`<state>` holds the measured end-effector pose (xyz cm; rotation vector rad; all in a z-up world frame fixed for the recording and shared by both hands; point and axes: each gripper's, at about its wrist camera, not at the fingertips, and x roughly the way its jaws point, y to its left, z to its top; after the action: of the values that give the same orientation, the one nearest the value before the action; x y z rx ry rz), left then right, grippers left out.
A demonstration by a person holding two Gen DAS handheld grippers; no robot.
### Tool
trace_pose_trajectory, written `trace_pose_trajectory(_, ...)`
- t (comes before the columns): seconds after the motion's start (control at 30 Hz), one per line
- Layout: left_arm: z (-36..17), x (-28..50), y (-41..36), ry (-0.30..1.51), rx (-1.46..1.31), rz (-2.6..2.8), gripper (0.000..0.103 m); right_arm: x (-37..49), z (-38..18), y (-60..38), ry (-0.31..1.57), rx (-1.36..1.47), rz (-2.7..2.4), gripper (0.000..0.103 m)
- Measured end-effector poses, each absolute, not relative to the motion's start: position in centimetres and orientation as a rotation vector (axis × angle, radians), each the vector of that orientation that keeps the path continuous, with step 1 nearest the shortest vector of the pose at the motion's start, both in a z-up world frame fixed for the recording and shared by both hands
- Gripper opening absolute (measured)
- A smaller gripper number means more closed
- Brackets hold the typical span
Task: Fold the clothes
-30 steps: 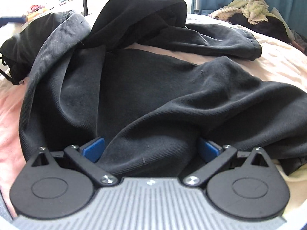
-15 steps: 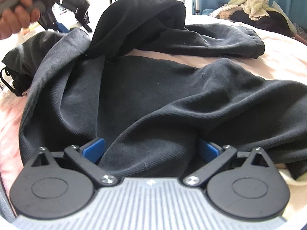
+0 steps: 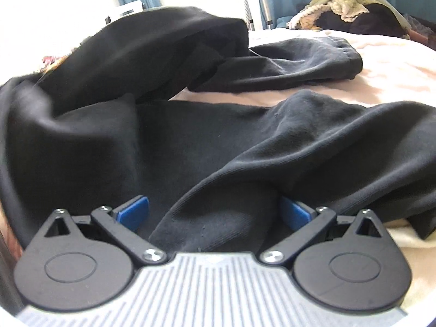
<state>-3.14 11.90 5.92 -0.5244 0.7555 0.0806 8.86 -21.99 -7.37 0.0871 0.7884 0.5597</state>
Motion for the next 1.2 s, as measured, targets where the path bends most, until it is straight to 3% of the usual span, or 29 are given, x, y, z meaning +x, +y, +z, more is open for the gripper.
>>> trace_pose_trajectory(0.2, 3.1, -10.2, 12.3, 0.789, -0.623, 0.025, 0.016, 8.0, -6.8, -21.6, 0.757, 0.076, 0.555, 0.102)
trace_pose_trajectory(0.53, 3.6, -12.9, 12.1, 0.719, -0.541, -0.085, 0.027, 1.1, -0.5, -15.9, 0.421, 0.127, 0.771, 0.102)
trace_pose_trajectory(0.67, 5.3, -14.1, 14.3, 0.664, -0.52, -0.105, 0.059, -0.4, 0.1, -11.5, 0.403, 0.237, 0.962, 0.102)
trace_pose_trajectory(0.83, 7.9, -12.7, 18.7, 0.568, -0.448, -0.038, 0.079, 1.3, -1.9, -9.7, 0.543, 0.468, 1.017, 0.102)
trace_pose_trajectory(1.0, 8.6, -5.5, 23.5, 0.523, -0.377, 0.164, 0.079, 1.3, -3.0, -10.0, 0.569, 0.494, 1.022, 0.101)
trace_pose_trajectory(1.2, 6.4, 4.3, 26.2, 0.734, -0.273, 0.185, 0.076, 0.7, -2.8, -10.5, 0.589, 0.521, 1.104, 0.1)
